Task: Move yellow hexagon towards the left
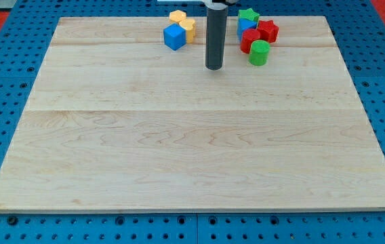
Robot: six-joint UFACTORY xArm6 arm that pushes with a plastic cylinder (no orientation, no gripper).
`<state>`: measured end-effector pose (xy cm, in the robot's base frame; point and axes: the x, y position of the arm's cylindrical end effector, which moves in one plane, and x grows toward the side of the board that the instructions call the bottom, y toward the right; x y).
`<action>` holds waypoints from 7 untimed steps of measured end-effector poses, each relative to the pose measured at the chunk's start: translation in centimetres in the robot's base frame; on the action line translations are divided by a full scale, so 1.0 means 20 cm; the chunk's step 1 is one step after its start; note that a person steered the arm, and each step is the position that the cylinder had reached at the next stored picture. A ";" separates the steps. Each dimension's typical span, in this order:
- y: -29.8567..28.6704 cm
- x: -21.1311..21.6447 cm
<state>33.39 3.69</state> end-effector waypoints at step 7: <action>-0.47 -0.71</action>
<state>19.28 -5.78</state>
